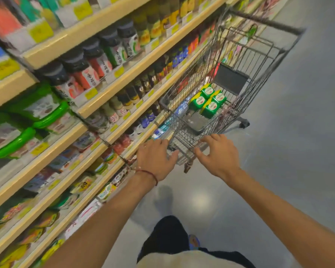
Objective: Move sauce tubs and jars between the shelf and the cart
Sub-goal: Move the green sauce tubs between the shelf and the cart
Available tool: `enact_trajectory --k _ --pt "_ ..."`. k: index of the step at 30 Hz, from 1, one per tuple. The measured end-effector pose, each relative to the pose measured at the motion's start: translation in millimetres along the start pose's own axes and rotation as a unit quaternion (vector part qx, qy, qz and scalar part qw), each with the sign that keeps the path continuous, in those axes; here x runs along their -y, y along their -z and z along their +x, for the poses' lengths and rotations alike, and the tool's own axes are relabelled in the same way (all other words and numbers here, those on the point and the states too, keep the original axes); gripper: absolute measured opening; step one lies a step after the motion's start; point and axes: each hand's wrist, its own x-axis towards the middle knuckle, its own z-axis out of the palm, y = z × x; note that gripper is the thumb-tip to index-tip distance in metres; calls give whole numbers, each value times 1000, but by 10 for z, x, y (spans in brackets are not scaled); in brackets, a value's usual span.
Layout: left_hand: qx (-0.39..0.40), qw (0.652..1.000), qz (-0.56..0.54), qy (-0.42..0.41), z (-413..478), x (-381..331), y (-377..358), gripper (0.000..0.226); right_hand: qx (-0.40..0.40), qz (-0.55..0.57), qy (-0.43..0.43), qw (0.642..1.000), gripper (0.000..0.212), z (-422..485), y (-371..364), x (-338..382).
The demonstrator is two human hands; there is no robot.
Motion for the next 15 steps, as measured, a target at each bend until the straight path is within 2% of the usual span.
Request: enact_trajectory --k 4,9,15 --pt "7 1000 -21 -14 673 -283 -10 54 -3 3 -10 1000 55 527 105 -391" --pt "16 999 -28 -37 1703 -536 -135 56 4 28 -30 999 41 1339 213 -844" --pt "43 997 -28 -51 2856 -829 -240 61 39 59 -61 996 44 2342 281 -1324"
